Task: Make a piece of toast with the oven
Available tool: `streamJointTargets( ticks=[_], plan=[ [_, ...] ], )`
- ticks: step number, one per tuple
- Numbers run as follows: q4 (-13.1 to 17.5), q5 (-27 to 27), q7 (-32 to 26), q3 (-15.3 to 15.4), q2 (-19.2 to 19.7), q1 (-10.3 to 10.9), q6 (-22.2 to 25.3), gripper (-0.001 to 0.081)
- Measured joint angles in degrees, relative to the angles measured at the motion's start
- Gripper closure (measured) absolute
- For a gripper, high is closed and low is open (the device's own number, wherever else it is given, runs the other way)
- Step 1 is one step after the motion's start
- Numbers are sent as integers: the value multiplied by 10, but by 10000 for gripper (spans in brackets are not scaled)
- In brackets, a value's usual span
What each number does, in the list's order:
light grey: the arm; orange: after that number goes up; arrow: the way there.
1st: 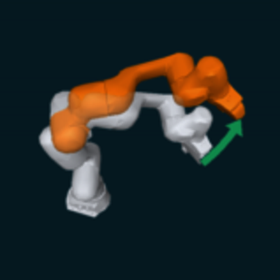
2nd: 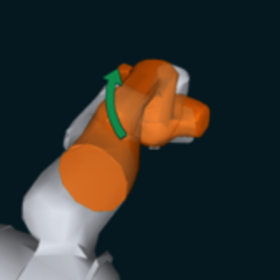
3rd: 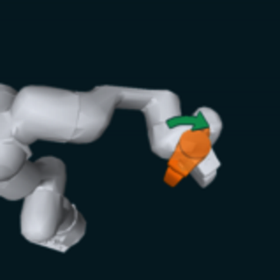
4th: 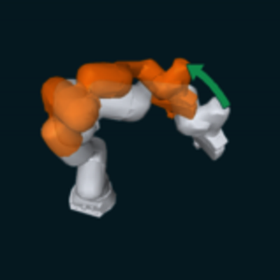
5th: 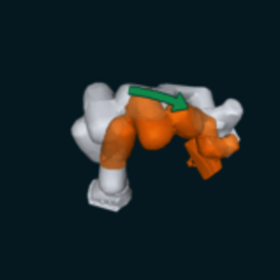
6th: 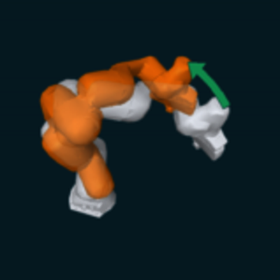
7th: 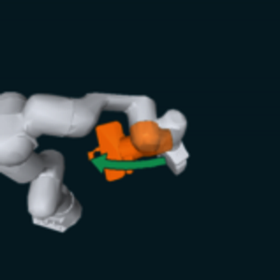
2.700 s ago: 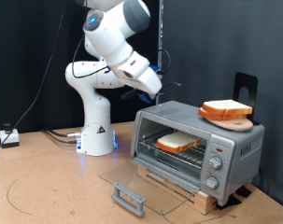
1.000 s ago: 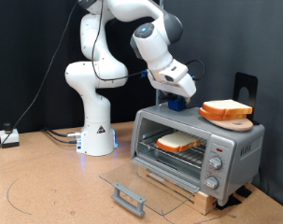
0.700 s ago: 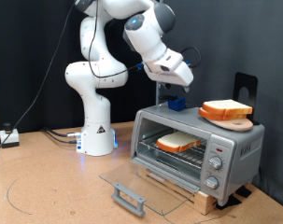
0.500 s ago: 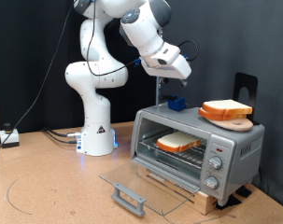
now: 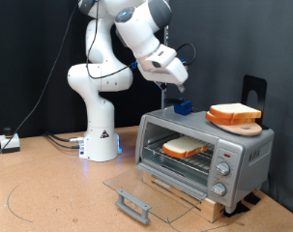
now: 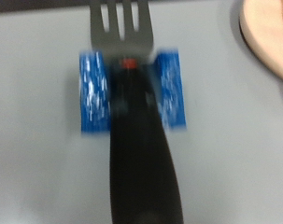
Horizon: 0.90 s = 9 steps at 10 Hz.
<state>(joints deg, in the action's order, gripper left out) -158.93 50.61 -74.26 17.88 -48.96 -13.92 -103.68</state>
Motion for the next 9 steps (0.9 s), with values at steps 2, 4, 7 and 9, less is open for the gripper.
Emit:
streamJointTargets(
  ticks=[2,4,7,9],
  plan=[
    [2,-28,-6,-29,8,-27,5,-3],
    [6,-51,-22,-66,21,-49,15,-3],
    [27,-101,-56,-117,57,-77,37,-3],
    [48,-126,-71,-145,88,-91,44,-3]
  ],
)
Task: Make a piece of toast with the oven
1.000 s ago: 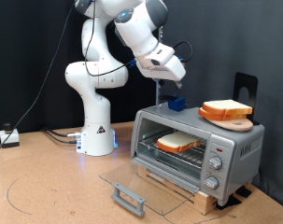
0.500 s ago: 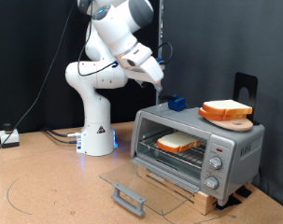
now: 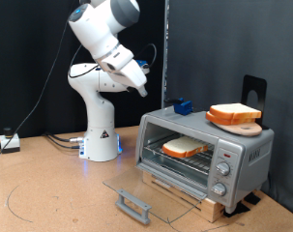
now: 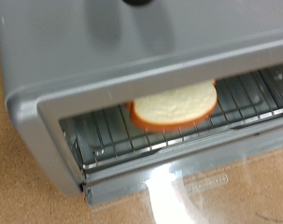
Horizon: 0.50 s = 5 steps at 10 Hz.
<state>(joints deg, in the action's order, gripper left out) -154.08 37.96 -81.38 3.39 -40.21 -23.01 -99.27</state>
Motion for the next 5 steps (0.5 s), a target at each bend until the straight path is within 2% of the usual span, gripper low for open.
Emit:
streamJointTargets(
  ticks=[1,2,3,5],
  plan=[
    [16,-5,-4,-9,24,-4,10,-3],
    [14,-4,-1,-7,23,-4,8,-3],
    [14,-2,62,-4,25,-8,12,-3],
    [14,39,180,-3,38,-22,0,-3]
  ],
)
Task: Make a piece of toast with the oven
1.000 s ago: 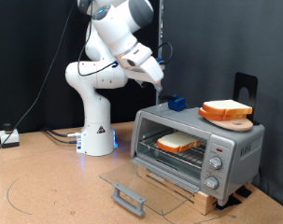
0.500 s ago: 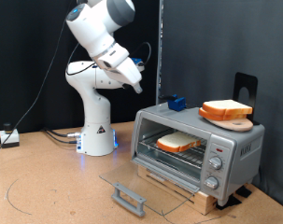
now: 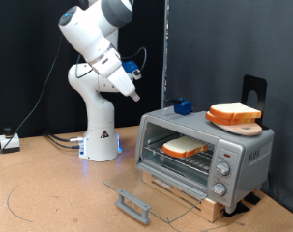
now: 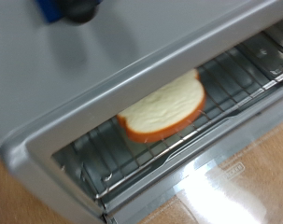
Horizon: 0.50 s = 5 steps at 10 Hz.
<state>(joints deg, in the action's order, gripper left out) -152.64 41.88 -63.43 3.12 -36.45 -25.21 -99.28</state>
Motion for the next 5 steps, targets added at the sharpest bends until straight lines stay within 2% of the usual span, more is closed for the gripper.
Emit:
streamJointTargets(
  ticks=[3,4,5],
  plan=[
    [2,41,135,-9,43,-42,-30,-3],
    [2,37,112,-8,42,-40,-30,-3],
    [5,24,151,-8,48,-43,-8,-3]
  ],
)
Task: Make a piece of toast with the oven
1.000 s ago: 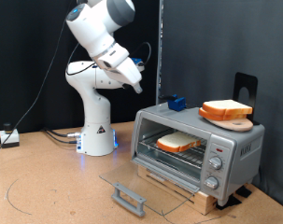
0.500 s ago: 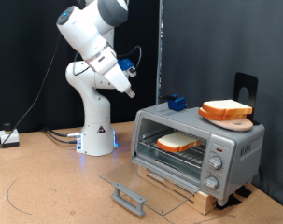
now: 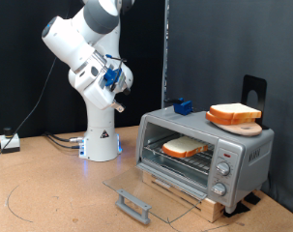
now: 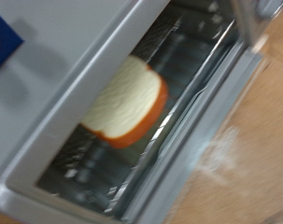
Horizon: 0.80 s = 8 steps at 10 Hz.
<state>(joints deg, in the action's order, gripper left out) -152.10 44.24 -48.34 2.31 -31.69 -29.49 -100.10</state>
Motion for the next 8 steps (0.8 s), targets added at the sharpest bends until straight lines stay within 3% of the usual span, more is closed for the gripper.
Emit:
streamJointTargets(
  ticks=[2,4,6,8],
  plan=[
    [18,-5,118,-2,41,-15,27,-3],
    [40,-13,190,-4,90,-36,19,-3],
    [55,-25,193,-4,121,-49,-16,-3],
    [56,-27,197,-3,124,-49,3,-3]
  ],
)
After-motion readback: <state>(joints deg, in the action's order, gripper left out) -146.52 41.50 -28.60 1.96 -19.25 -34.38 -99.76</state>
